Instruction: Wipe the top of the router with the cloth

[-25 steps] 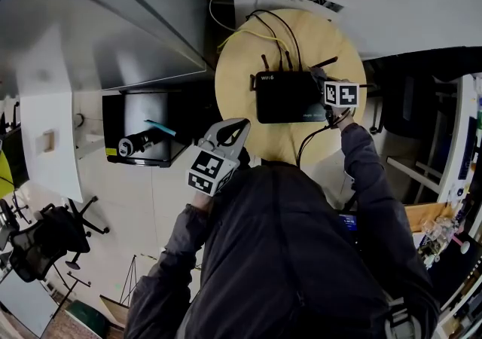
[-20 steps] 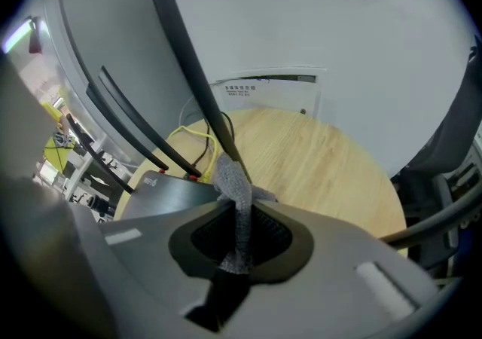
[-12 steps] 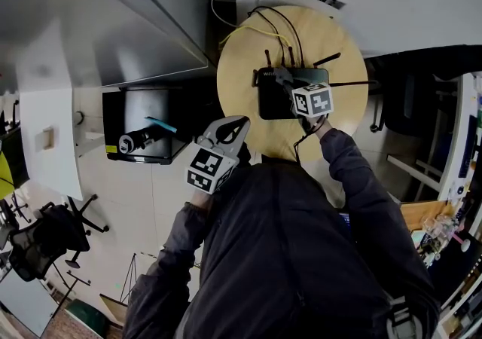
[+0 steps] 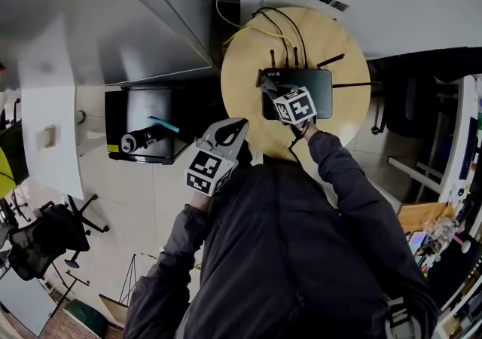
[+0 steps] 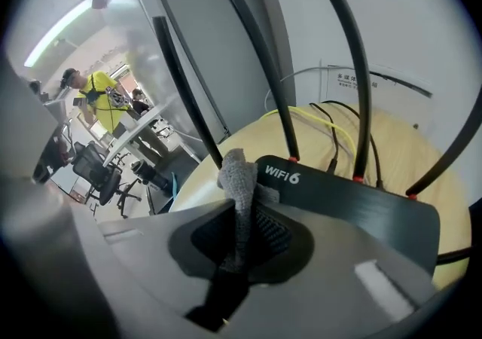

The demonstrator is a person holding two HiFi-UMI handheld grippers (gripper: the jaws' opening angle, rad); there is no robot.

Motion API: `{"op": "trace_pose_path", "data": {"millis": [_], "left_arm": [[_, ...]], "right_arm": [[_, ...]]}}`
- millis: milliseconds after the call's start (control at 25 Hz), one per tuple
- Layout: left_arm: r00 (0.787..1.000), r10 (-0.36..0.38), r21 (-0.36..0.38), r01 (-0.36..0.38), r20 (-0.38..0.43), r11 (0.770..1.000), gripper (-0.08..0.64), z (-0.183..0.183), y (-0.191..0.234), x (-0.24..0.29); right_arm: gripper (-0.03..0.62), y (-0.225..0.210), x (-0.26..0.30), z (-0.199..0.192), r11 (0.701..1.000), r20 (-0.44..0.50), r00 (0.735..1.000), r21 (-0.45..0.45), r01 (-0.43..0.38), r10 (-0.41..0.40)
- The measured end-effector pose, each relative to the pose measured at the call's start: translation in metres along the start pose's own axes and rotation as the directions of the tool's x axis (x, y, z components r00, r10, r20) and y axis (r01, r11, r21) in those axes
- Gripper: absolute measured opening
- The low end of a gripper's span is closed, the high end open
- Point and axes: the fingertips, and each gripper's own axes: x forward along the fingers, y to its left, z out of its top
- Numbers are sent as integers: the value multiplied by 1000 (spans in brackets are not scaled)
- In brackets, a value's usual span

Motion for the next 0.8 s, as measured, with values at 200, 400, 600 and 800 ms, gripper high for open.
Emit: {"op": "trace_pose_path", "data": {"millis": [200,400,600,800], "left_arm": [[1000,-16,4,16,-5,1000,0,-1,-1,3],[999,-35,25,35,-4,999,0,4,-3,7],[998,-53,37,53,-15,998,0,5,-7,13],[998,-64,49,65,-22,997,0,7,-9,16]], "right_arm": [[32,-26,-11,-14,999,-21,999,28,40,-40],[32,-57,-32,-27,993,3,997,88,76,-76],[32,-97,-55,-49,979,-5,989,145,147,-148],[32,-129,-73,-66,963,8,982,198,182,-187]]}}
